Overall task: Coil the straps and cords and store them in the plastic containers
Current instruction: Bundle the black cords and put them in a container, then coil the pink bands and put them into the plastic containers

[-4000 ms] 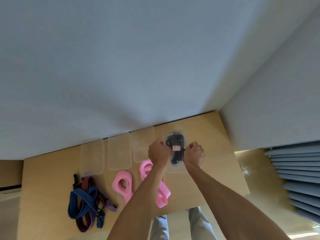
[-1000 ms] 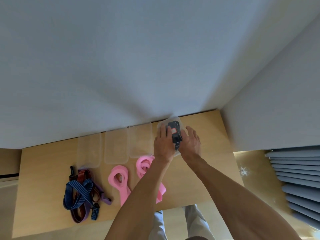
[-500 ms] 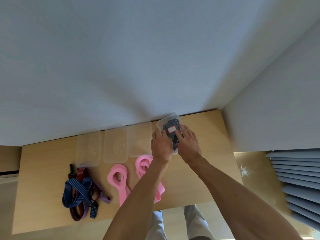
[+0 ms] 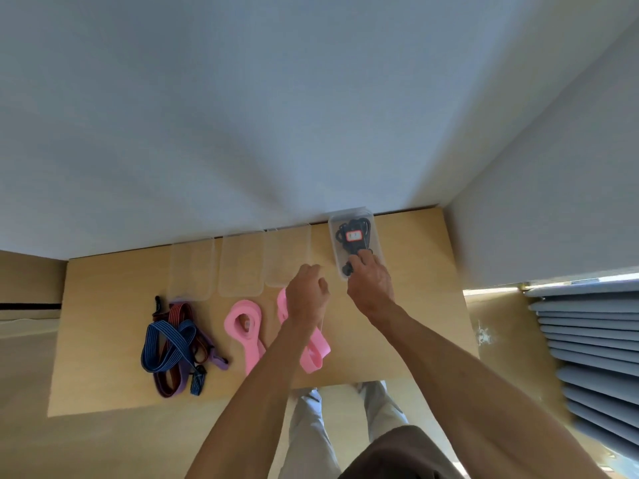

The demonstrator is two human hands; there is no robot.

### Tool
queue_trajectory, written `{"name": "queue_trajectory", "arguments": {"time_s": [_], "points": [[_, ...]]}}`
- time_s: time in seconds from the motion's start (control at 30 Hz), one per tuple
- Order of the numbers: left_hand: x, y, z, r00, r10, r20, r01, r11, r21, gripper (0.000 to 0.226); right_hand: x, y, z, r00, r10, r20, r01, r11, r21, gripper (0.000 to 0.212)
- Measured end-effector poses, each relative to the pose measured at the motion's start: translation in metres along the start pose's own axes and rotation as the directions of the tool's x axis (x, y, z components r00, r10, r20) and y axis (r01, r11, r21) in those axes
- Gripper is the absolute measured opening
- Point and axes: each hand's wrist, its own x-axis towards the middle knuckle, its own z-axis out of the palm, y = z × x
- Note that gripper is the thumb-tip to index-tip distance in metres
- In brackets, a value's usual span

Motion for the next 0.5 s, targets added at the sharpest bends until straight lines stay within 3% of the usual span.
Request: {"name": "queue_trajectory", "arguments": {"time_s": [0.13,0.23,0.33,0.43,0.5], "points": [[-0.041,-0.033,-0.015,0.991,-0.130,0.023,0.131,0.991,-0.026,0.021,-0.031,-0.026,0.003,0.974,0.090,0.207,-0.099,0.995,0.033,0.036],[-0.059,-0.059,-0.017,0.952,-0.294,0.090,0.297,0.954,-0.028,0.018,-0.050,-0.033,0.017,0.890,0.228,0.395,-0.246,0.969,-0.004,0.033],[-0.072,-0.078,-0.006,0.904,-0.387,0.179,0.399,0.916,-0.032,0.015,-0.068,-0.039,0.039,0.809,0.280,0.517,-0.304,0.952,-0.040,0.029],[-0.078,-0.089,0.010,0.872,-0.416,0.257,0.444,0.894,-0.060,0.011,-0.087,-0.052,0.067,0.799,0.302,0.520,-0.373,0.927,0.034,0.029],[-0.080,-0.096,0.017,0.869,-0.414,0.271,0.455,0.883,-0.112,0.010,-0.099,-0.064,0.083,0.838,0.351,0.417,-0.408,0.911,0.053,0.029]]}}
